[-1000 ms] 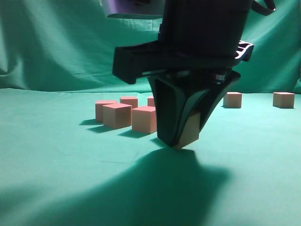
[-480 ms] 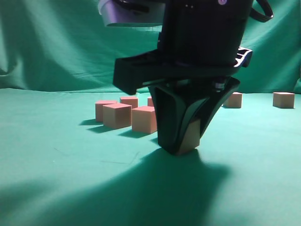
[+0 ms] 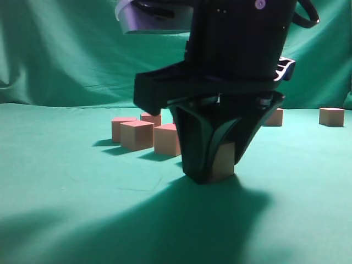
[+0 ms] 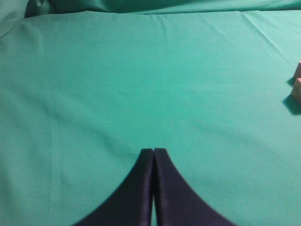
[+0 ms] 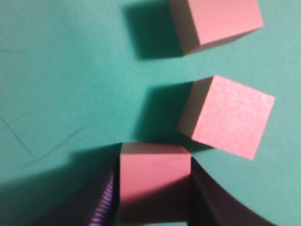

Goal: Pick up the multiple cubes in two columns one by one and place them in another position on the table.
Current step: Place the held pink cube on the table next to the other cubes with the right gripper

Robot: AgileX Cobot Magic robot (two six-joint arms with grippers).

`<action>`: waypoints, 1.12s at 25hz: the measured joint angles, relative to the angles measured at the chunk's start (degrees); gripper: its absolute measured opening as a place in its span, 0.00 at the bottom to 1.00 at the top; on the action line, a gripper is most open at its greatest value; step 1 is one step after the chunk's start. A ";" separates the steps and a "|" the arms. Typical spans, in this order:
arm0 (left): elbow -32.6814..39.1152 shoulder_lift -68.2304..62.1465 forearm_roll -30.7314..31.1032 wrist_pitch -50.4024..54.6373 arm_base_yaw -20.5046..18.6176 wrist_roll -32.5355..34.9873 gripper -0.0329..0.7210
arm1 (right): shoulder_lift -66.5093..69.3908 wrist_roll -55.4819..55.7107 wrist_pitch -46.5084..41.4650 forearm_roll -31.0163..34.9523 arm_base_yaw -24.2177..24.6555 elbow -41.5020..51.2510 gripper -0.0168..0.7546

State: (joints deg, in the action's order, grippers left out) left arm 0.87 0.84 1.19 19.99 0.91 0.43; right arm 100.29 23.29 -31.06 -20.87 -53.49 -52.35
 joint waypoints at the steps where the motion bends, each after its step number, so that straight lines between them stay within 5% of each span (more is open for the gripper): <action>1: 0.00 0.00 0.00 0.00 0.00 0.00 0.04 | 0.00 0.00 0.00 0.00 0.00 0.00 0.50; 7: 0.00 0.00 0.00 0.00 0.00 0.00 0.04 | 0.00 0.82 0.26 0.23 0.00 0.00 0.74; 12: 0.00 0.00 0.00 0.00 0.00 0.00 0.04 | 0.00 1.37 -1.80 0.69 0.00 -0.83 0.75; 19: 0.00 0.00 0.00 0.00 0.00 0.00 0.04 | 0.02 0.92 -15.61 1.68 0.00 -7.95 0.75; 28: 0.00 0.00 0.00 0.00 0.00 0.00 0.04 | -4.73 -3.08 -19.69 2.42 0.30 -15.05 0.75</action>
State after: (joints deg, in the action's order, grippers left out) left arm 0.87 0.84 1.19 19.99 0.91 0.43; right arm 95.57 20.20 -50.75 -18.45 -53.20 -67.40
